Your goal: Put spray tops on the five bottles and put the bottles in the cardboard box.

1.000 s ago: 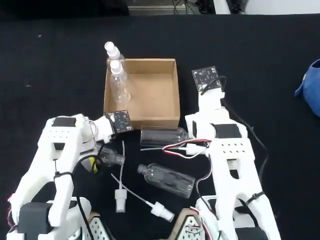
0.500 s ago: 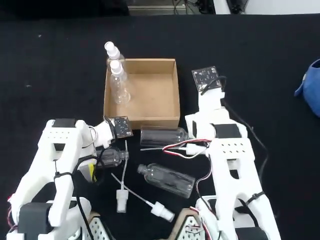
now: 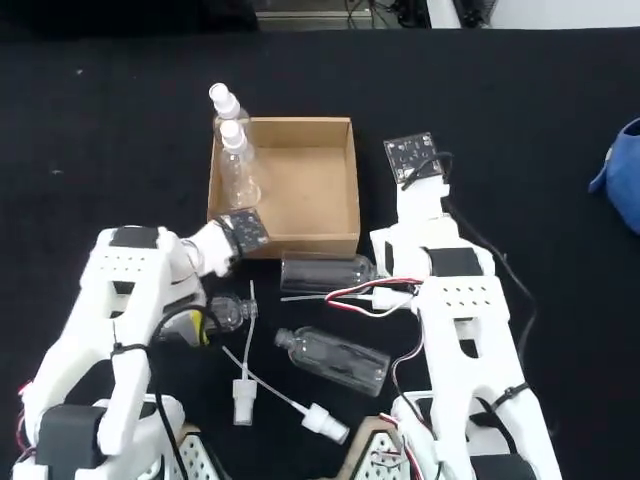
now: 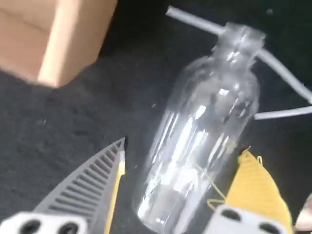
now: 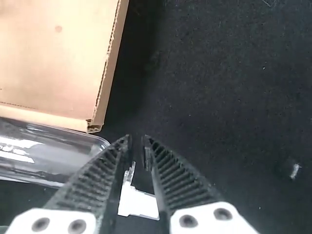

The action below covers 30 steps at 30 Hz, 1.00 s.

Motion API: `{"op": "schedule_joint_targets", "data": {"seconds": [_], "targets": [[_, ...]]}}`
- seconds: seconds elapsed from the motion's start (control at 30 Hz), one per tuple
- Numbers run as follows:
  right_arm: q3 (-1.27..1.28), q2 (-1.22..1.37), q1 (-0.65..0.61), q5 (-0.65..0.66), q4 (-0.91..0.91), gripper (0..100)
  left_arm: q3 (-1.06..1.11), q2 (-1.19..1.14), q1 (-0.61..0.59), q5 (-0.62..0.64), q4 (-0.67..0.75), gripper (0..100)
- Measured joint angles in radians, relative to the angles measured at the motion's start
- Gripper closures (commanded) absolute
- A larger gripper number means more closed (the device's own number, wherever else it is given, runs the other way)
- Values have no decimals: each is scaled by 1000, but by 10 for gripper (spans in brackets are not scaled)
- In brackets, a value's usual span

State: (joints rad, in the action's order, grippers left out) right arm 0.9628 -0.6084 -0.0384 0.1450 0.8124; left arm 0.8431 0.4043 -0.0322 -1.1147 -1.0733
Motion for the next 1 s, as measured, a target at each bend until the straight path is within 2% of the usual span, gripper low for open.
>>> {"op": "schedule_joint_targets", "data": {"seconds": [0.13, 0.27, 0.47, 0.7, 0.9, 1.0], "targets": [[5, 0, 0, 0, 0, 983, 0, 0, 68, 14, 0, 777], [15, 0, 0, 0, 0, 983, 9, 0, 81, 17, 0, 784], [15, 0, 0, 0, 0, 983, 43, 0, 92, 66, -2, 905], [15, 0, 0, 0, 0, 983, 44, 0, 91, 80, -2, 959], [15, 0, 0, 0, 0, 983, 43, 6, 3, 80, -6, 964], [15, 0, 0, 0, 0, 983, -12, 6, -86, 64, -97, 964]]}}
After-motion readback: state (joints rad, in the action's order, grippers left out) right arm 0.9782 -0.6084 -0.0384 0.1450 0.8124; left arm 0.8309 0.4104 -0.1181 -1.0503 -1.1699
